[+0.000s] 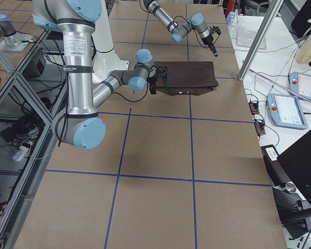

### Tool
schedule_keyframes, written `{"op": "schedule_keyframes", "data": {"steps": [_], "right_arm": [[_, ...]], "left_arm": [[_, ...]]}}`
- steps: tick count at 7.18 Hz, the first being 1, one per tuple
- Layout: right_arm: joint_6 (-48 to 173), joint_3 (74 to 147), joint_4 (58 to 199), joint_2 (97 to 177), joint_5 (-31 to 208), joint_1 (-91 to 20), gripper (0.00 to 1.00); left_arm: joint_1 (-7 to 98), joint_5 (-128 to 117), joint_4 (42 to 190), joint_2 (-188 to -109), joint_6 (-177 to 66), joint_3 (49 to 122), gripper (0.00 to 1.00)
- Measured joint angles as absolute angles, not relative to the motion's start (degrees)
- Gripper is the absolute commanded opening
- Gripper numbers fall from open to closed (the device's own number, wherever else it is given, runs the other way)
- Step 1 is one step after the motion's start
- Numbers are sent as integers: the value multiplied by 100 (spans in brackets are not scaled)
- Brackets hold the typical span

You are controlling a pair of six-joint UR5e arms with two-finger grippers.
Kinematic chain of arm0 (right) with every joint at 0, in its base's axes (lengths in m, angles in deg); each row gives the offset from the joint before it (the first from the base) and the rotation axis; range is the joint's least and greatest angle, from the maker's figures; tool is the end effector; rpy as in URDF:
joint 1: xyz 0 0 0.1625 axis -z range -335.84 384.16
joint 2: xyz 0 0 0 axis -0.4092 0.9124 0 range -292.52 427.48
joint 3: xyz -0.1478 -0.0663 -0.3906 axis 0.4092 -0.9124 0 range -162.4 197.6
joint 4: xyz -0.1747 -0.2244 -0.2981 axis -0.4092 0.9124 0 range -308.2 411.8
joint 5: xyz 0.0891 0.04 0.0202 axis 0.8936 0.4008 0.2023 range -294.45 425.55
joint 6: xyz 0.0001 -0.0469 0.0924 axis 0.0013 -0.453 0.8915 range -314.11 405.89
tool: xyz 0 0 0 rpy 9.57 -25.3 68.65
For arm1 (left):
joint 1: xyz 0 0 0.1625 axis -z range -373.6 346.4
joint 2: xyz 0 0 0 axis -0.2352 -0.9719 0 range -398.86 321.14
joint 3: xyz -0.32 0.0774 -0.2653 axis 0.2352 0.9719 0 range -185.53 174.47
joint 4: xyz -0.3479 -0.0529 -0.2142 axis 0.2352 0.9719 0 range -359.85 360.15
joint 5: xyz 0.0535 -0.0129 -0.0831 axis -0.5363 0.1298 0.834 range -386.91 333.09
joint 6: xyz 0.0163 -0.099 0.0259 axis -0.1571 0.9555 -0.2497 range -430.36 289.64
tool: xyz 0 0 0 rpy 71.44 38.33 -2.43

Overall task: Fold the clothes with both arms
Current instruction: 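Move the right gripper to the shirt's side edge nearest it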

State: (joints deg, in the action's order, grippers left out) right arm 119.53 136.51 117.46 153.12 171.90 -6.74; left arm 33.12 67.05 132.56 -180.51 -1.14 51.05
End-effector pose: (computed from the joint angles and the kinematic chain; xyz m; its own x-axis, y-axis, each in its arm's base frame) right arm -0.3717 -0.3438 0.3394 0.5226 -0.0024 0.8526 -0.1476 0.9846 0.0932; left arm 0.4846 -0.6986 0.2668 0.5573 -0.0758 -0.8268 0.5214 0.8070 0.2774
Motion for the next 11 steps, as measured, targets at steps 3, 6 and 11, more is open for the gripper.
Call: {"op": "schedule_keyframes", "data": {"steps": [3, 6, 11], "right_arm": [[11875, 12979, 13638, 13701, 16972, -442, 100], [11861, 12393, 14458, 12851, 16856, 18, 100], [11858, 11697, 14999, 12427, 17008, 197, 100]], "left_arm": [[3336, 7186, 11897, -16964, -367, 7493, 100], [3093, 7320, 11200, -16555, -319, 8620, 100], [2954, 7320, 11210, -16493, -135, 8654, 100]]}}
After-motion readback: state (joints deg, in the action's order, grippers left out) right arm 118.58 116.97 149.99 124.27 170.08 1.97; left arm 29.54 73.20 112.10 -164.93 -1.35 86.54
